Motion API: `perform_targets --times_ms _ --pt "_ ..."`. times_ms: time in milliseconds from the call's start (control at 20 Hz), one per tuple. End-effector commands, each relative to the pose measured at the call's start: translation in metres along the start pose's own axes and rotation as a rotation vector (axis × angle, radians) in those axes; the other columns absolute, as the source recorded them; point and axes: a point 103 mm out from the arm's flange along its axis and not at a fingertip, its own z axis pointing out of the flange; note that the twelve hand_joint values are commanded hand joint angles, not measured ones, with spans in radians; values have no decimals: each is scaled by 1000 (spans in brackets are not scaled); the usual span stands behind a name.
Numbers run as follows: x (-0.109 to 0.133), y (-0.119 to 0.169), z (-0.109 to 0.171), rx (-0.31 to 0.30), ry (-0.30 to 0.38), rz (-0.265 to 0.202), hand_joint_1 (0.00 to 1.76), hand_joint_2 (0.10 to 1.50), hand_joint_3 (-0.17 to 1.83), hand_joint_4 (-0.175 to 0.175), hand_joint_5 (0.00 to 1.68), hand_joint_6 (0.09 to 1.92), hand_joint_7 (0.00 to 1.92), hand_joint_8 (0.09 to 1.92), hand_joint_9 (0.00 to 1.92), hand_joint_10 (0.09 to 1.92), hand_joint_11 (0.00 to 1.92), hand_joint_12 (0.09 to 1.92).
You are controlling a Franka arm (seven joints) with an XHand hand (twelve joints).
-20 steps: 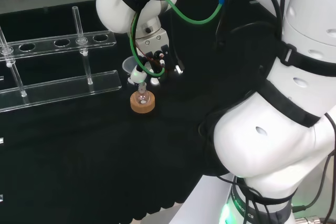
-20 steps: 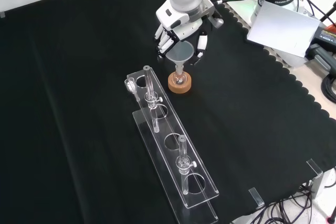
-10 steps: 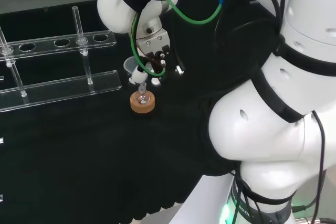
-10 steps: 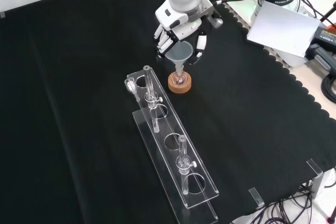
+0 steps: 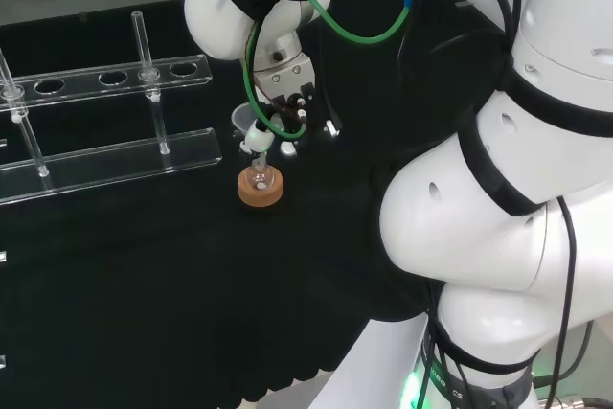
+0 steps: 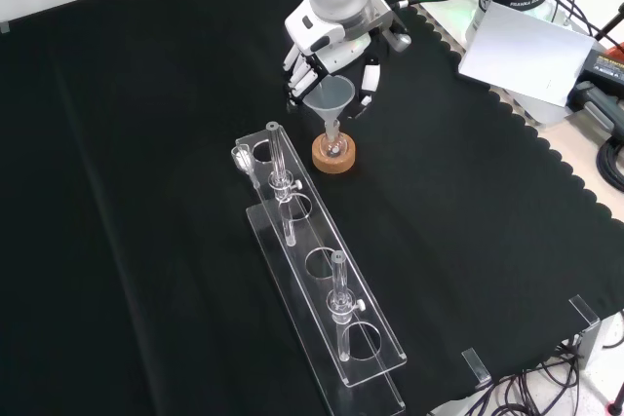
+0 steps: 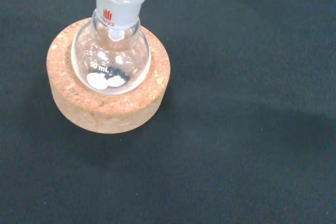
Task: Place the funnel on the round-bottom flask.
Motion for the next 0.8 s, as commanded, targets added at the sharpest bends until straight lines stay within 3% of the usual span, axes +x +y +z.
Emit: perform_targets --times_ms 50,800 --pt "9 -3 4 13 -5 -34 670 697 528 -66 367 531 480 797 848 568 607 1260" --pt "11 -4 5 19 -1 -28 627 663 502 -68 352 412 414 802 774 608 551 1285"
